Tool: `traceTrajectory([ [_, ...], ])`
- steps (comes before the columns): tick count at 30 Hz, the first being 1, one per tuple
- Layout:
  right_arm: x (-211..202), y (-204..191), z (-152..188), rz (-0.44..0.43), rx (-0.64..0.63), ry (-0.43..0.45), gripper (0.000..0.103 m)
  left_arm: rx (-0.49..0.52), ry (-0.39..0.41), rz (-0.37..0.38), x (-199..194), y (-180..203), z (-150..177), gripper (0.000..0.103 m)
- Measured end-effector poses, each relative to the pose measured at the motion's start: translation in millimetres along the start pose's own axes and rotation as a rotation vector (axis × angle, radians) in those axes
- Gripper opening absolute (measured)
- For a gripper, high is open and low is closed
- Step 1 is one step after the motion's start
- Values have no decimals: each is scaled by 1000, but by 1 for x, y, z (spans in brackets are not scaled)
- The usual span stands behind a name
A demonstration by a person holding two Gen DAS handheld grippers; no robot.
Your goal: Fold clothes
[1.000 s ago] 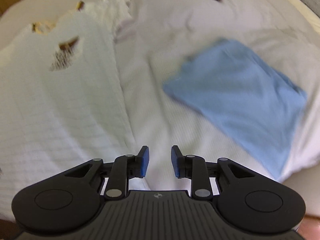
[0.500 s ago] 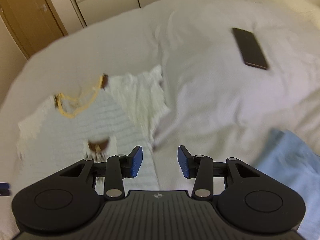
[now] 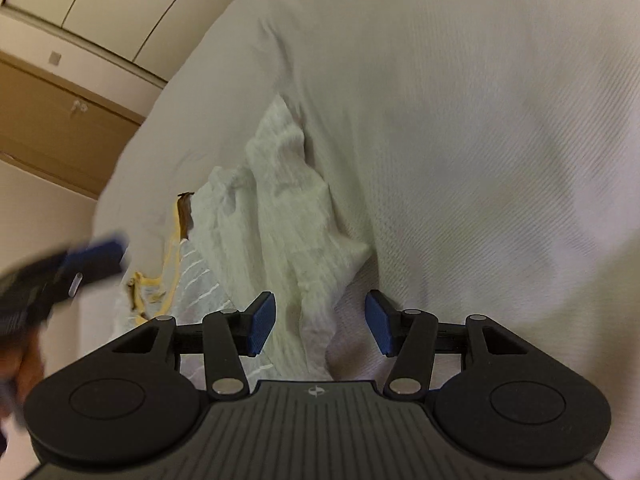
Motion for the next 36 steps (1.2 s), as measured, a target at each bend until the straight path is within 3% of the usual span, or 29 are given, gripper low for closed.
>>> traceTrajectory([
  [4,5,20,-5,-125,142,-13,55,97,-89,49,57,-7,-24,42],
  [6,5,29,-7,-180,197,-16,54,93,-140,100,81,-10,-30,42],
  [8,8,35,-9,-211,219,-21,52,45,-165,195,99,-15,-35,42],
  [11,12,43,-13,-256,270,-27,37,-42,-174,315,115,-21,-39,41],
  [13,11,47,-17,-287,322,-27,12,-61,-147,348,115,-24,-44,24],
  [14,8,47,-20,-294,329,-15,12,-57,-120,353,112,-25,-48,11],
  [16,-1,43,-24,-299,320,18,8,-18,-27,331,100,-26,-60,10],
  [17,-12,34,-26,-270,254,60,8,2,20,320,94,-26,-66,10],
  [19,-37,7,-25,-170,24,167,7,36,71,297,88,-26,-75,12],
  [22,-49,-19,-14,-106,-192,205,14,52,23,287,99,-29,-76,36],
  [23,-45,-15,-11,-96,-172,185,14,51,5,301,103,-29,-75,40],
  [28,-34,11,1,-79,-28,143,20,89,-101,366,125,-21,-71,40],
  [29,-33,14,1,-79,-15,138,23,104,-123,379,130,-17,-70,36],
  [31,-30,17,0,-87,8,130,43,123,-129,401,132,-12,-70,19],
  [32,-28,19,-2,-96,26,123,43,130,-101,415,128,-11,-73,6],
  [33,-26,24,-6,-110,54,113,43,136,-47,422,120,-10,-77,4],
  [36,-30,21,-16,-127,86,152,10,97,145,463,92,-16,-89,4],
])
Point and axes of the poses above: each gripper's, at about its wrist camera, not at the fingertips, and x roughly the way its jaws point, y to its right, z to its underside, the point moved 4 cm from there along x, roughly the way its jaws point, and after that the axes turned 10 degrees about x, right-handed, at the moved point
